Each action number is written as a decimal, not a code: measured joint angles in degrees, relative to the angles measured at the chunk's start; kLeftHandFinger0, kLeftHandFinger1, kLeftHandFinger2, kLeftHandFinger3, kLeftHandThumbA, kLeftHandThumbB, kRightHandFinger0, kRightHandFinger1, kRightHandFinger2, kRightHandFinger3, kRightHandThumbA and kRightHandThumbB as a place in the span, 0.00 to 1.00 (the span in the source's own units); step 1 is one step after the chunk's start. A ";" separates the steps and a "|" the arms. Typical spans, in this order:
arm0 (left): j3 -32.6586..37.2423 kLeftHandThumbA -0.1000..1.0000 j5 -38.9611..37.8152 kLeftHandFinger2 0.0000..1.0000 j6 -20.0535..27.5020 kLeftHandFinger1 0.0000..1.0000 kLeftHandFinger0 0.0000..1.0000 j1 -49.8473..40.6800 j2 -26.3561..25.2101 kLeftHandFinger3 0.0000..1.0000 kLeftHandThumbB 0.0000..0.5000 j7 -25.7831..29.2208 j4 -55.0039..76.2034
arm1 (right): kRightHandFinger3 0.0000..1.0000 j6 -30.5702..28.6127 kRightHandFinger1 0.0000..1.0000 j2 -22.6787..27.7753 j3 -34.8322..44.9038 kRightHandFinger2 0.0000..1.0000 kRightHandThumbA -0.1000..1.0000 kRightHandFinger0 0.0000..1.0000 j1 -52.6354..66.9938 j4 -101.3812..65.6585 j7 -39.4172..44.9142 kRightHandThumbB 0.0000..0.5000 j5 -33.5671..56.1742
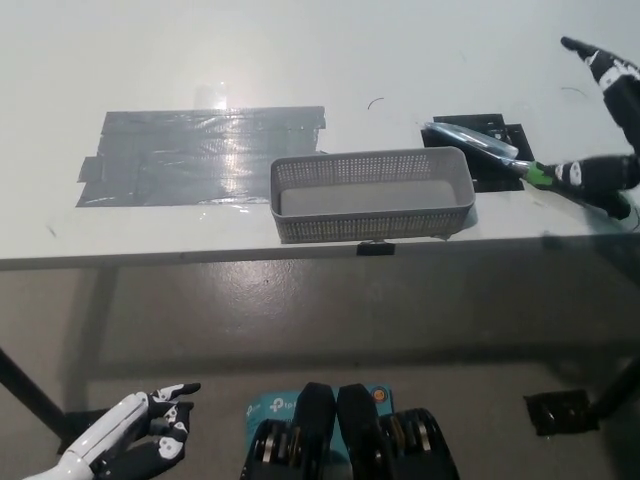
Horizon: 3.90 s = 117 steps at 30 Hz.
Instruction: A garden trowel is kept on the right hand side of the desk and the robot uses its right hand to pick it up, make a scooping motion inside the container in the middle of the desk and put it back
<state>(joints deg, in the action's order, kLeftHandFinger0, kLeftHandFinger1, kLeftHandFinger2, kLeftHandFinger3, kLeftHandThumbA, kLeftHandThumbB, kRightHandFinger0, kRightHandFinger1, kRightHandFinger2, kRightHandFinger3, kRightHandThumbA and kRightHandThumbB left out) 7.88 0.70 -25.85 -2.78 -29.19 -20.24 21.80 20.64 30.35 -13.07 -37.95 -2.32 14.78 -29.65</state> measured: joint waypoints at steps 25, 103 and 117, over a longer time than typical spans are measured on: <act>0.20 1.00 0.68 0.95 -0.34 0.87 0.80 -0.81 -0.58 1.00 0.39 -1.70 0.58 | 1.00 -8.28 1.00 -2.77 -8.77 1.00 0.99 1.00 -12.35 45.73 0.99 0.97 -2.29; 3.65 1.00 6.77 0.93 -0.40 0.82 0.83 3.32 -4.92 1.00 0.74 -8.61 2.34 | 0.31 -6.50 0.00 -8.53 -9.81 0.18 0.00 0.00 -10.46 55.04 -19.39 0.00 -14.51; 3.62 1.00 8.34 0.93 -0.40 0.82 0.83 3.09 -5.47 1.00 0.79 -9.26 2.41 | 0.08 -8.72 0.00 0.82 -8.21 0.21 0.00 0.00 -10.11 47.57 -11.70 0.00 -10.72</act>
<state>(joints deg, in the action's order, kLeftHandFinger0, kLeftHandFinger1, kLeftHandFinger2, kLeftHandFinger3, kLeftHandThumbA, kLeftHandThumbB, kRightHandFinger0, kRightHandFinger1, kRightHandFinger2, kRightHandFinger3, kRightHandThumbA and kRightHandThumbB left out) 11.50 9.04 -26.25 0.31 -34.67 -29.50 24.21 11.91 31.17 -21.28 -48.06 45.25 3.08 -40.37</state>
